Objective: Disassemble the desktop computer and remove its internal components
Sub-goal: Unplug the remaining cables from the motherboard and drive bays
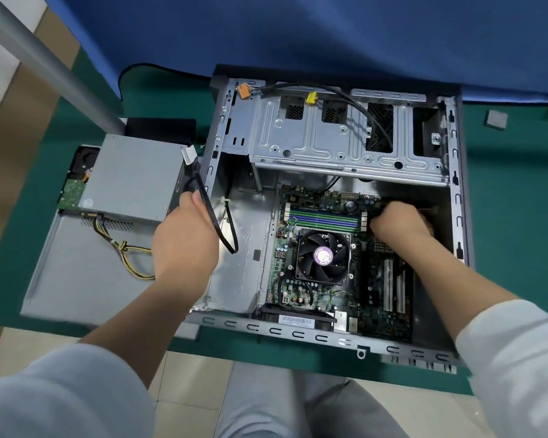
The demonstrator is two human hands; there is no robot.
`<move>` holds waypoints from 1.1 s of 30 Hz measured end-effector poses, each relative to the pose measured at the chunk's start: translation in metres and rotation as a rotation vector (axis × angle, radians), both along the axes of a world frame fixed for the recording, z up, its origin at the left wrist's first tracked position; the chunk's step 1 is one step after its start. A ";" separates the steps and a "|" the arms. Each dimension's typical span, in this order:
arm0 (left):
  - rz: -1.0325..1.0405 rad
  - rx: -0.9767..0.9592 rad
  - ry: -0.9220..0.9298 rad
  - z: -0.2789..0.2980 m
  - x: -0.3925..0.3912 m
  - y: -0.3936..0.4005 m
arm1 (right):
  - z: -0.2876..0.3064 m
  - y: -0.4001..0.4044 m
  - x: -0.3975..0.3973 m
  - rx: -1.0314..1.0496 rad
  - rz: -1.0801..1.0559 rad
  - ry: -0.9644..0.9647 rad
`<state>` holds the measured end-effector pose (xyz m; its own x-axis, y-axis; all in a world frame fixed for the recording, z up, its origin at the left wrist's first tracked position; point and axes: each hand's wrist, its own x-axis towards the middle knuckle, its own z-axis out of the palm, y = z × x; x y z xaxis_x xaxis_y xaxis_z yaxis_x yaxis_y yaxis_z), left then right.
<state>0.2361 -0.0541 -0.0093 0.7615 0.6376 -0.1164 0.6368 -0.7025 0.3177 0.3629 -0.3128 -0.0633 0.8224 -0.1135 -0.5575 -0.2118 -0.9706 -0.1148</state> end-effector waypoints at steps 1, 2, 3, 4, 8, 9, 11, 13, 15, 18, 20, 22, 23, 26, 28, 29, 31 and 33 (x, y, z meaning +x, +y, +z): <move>0.000 0.001 -0.001 0.000 0.000 0.000 | 0.003 0.003 0.002 -0.028 0.030 0.029; 0.000 0.002 -0.002 0.001 0.000 0.000 | 0.005 0.007 0.004 -0.064 0.073 0.059; -0.002 0.004 -0.002 0.000 0.000 0.000 | 0.007 0.011 0.006 -0.103 0.124 0.080; -0.005 0.006 -0.002 0.000 0.001 0.000 | 0.008 0.014 0.008 -0.143 0.168 0.092; -0.004 0.015 0.001 -0.001 0.000 0.000 | 0.009 0.014 0.007 -0.177 0.218 0.106; -0.003 0.017 0.002 -0.001 0.000 0.000 | 0.009 0.011 0.006 -0.143 0.196 0.102; -0.001 0.021 0.003 -0.001 -0.001 0.000 | 0.009 0.005 0.004 -0.062 0.122 0.079; 0.004 0.025 0.003 -0.001 0.000 0.000 | 0.009 0.003 0.006 -0.039 0.079 0.074; 0.006 0.025 0.003 -0.001 0.000 -0.001 | 0.010 0.008 0.008 -0.089 0.094 0.110; 0.001 0.020 0.000 0.000 0.001 -0.001 | 0.011 0.019 0.008 -0.218 0.219 0.122; 0.001 0.019 0.000 0.000 0.001 -0.001 | 0.010 0.022 0.007 -0.275 0.283 0.100; 0.002 0.018 0.001 0.000 0.001 -0.001 | 0.011 0.016 0.006 -0.256 0.286 0.085; 0.002 0.016 -0.002 0.000 0.001 -0.001 | 0.011 0.012 0.005 -0.214 0.258 0.084; 0.003 0.002 -0.012 0.000 0.001 -0.001 | 0.011 0.002 0.005 -0.080 0.141 0.083; 0.011 0.000 -0.015 0.000 0.001 -0.001 | 0.011 0.002 0.005 -0.079 0.124 0.085; 0.015 -0.001 -0.014 0.001 0.001 -0.001 | 0.011 0.004 0.006 -0.111 0.141 0.087; 0.018 -0.001 -0.010 0.001 0.001 -0.001 | 0.010 0.014 0.005 -0.229 0.232 0.080; 0.015 -0.001 -0.008 0.001 0.002 -0.001 | 0.008 0.025 0.003 -0.364 0.359 0.069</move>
<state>0.2381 -0.0556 -0.0087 0.7531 0.6485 -0.1107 0.6444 -0.6931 0.3232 0.3655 -0.2882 -0.0549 0.8077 -0.0273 -0.5890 0.1474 -0.9579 0.2465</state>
